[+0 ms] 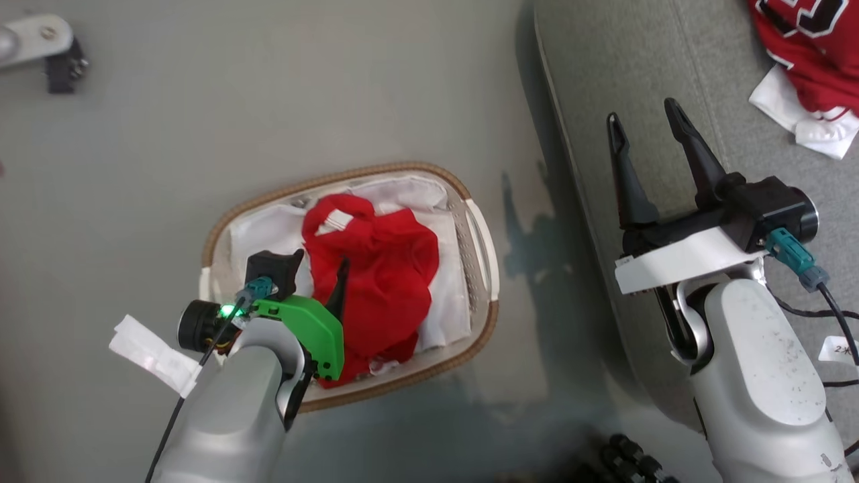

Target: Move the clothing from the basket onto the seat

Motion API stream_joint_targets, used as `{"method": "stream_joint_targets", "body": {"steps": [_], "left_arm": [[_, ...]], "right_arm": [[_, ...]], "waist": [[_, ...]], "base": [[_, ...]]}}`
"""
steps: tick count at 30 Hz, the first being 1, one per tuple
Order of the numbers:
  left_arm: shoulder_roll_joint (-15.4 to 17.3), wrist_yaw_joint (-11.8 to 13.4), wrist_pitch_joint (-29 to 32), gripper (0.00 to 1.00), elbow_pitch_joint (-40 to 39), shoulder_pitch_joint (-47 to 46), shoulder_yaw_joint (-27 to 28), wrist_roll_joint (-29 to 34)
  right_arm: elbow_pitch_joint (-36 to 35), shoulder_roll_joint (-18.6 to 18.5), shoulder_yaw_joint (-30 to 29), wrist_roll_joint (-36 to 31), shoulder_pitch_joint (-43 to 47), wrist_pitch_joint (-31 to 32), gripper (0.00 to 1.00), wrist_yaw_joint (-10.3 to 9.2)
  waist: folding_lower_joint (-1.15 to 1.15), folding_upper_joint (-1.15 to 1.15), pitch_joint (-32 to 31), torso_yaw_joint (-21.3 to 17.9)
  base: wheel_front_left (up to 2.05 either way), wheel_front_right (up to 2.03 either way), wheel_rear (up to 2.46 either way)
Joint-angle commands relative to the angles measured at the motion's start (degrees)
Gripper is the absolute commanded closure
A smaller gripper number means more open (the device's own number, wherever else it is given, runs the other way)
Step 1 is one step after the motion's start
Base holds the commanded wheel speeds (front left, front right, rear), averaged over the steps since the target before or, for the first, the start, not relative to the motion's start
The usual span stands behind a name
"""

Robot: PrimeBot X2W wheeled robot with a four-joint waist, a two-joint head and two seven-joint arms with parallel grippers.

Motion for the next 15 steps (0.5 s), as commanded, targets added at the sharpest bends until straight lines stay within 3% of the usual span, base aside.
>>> {"method": "stream_joint_targets", "body": {"steps": [1, 15], "left_arm": [[0.83, -0.18, 0.12, 0.0, 0.63, -1.71, -0.84, -0.63], [1.23, -0.18, 1.36, 0.0, 8.02, -9.46, -9.44, -4.43]], "right_arm": [[-0.4, -0.03, 0.32, 0.47, -0.96, -0.02, 0.0, -0.08], [-2.29, -0.06, 2.23, 2.84, -3.76, -0.02, 0.0, -0.08]], "waist": [[0.0, 0.0, 8.33, -5.32], [0.0, 0.0, 15.19, -7.22]], "base": [[0.0, 0.0, 0.0], [0.0, 0.0, 0.0]]}}
